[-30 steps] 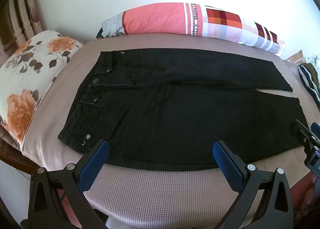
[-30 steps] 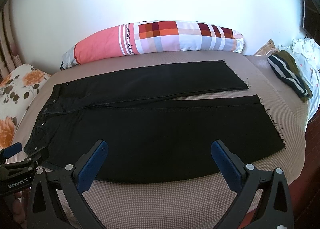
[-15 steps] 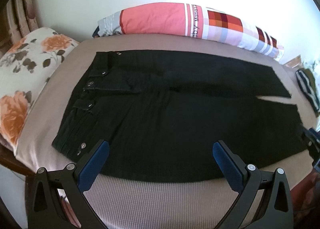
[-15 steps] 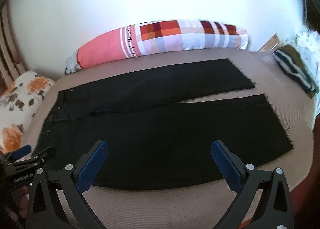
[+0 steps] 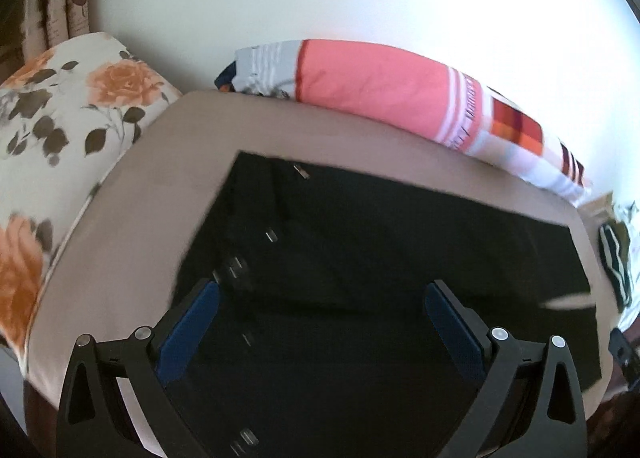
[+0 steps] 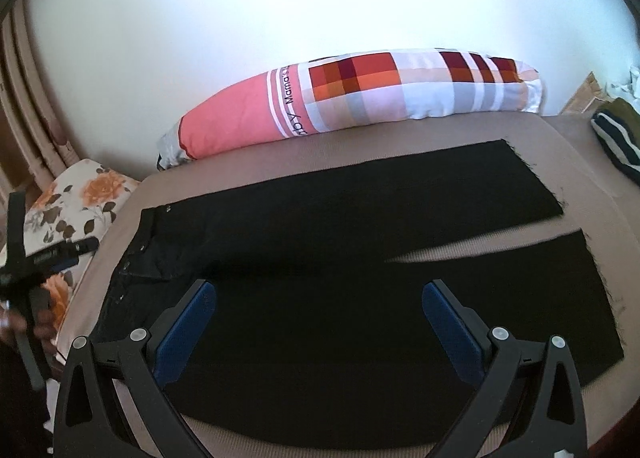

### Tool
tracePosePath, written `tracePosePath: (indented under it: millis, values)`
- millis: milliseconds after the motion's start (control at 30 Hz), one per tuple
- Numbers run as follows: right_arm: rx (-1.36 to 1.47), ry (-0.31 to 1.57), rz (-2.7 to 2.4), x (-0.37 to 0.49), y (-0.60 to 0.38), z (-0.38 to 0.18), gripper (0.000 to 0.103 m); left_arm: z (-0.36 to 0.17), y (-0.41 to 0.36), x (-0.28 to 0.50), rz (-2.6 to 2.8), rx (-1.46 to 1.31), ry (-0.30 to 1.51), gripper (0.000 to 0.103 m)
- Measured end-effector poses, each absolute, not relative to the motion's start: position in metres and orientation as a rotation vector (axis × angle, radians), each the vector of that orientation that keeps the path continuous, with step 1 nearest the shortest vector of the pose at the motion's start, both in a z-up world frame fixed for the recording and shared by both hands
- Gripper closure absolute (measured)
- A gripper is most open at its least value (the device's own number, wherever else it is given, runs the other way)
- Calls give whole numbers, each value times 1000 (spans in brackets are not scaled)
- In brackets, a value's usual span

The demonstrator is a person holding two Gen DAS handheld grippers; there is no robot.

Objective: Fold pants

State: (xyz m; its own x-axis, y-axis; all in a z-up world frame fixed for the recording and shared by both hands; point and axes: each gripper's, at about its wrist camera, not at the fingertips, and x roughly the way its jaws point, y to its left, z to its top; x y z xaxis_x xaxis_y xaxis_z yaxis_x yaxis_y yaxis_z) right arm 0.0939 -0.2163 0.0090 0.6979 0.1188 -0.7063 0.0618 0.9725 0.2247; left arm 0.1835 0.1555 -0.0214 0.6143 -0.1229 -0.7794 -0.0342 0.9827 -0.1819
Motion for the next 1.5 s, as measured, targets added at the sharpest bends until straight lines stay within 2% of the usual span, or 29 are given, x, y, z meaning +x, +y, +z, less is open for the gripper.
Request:
tracePosePath:
  millis: [200,267,433,700,1000,1133,1500]
  values:
    - [282,846,30,128,-215,-4,0,-45,210,253,-96,-309,962,29]
    - [281,872,20,140,-212,-11,0,-59,227,275,-123,-368,988,42]
    - [270,941,1,167,-202,-32,0,-96,258,324,-222,-540,1071,57]
    - [257,997,17,196,-178,-55,0,-131,282,366,-332,-668,1138,58]
    - [221,1023,31,221,-153,-68,0,-143,290,383,-438,-685,1147,62]
    - [202,1028,38,231,-146,-74,0,-140,282,390,-518,-704,1140,73]
    - [178,1028,82,252,-137,-82,0,-164,261,420,-511,-753,1183,74]
